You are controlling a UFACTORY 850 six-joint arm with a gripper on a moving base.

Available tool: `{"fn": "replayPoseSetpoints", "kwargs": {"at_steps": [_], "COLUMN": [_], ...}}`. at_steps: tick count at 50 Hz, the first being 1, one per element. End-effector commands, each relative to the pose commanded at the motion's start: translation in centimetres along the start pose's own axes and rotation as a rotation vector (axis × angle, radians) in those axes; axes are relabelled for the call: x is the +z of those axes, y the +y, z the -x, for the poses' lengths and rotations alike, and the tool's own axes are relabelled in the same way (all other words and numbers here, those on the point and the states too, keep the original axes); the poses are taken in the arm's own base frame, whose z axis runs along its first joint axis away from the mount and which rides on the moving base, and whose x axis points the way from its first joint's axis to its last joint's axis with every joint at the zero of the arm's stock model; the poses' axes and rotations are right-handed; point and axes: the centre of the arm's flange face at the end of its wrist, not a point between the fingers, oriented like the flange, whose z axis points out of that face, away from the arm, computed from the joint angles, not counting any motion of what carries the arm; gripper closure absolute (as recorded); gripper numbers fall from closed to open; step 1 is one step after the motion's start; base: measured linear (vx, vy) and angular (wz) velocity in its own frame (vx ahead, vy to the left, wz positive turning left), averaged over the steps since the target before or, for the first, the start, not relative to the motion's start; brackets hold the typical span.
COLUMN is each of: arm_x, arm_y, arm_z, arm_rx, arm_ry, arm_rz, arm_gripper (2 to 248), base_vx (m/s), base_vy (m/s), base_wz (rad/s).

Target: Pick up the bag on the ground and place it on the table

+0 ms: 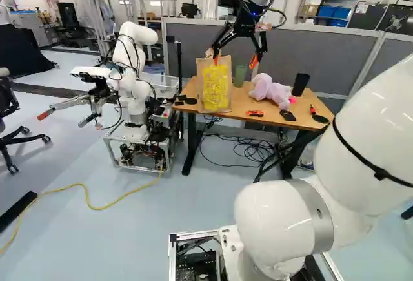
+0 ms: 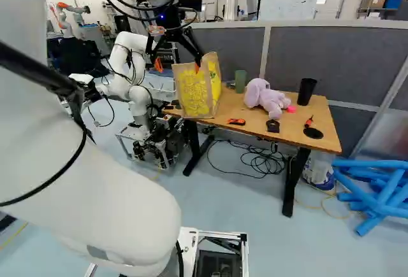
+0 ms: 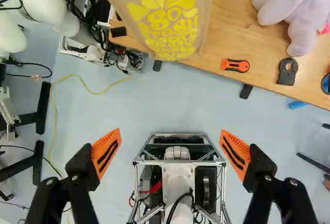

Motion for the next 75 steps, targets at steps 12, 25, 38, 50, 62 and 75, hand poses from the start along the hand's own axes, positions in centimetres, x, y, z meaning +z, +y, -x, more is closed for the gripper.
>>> {"fn": "replayPoseSetpoints", "kwargs": {"at_steps": [12,25,38,50,62,75], "arm_x": [0.0,0.0,0.0,0.1,0.5,1.3], "arm_y": [0.0,0.0,0.0,0.0,0.0,0.1], "arm_z": [0.0,0.0,0.0,0.0,0.0,0.1], "arm_rx": [0.000,0.000,0.000,0.000,0.000,0.000], "arm_ry": [0.000,0.000,0.000,0.002,0.011,0.030], "arm_rz": [0.000,0.000,0.000,0.000,0.001,0.002], "arm_gripper": [3,3,3,3,3,3], "base_vx": [-0.104,-0.012,0.000,0.000,0.000,0.000], "base_vy": [-0.001,-0.001,0.000,0.000,0.000,0.000], "base_wz": [0.010,0.001,0.000,0.000,0.000,0.000]}}
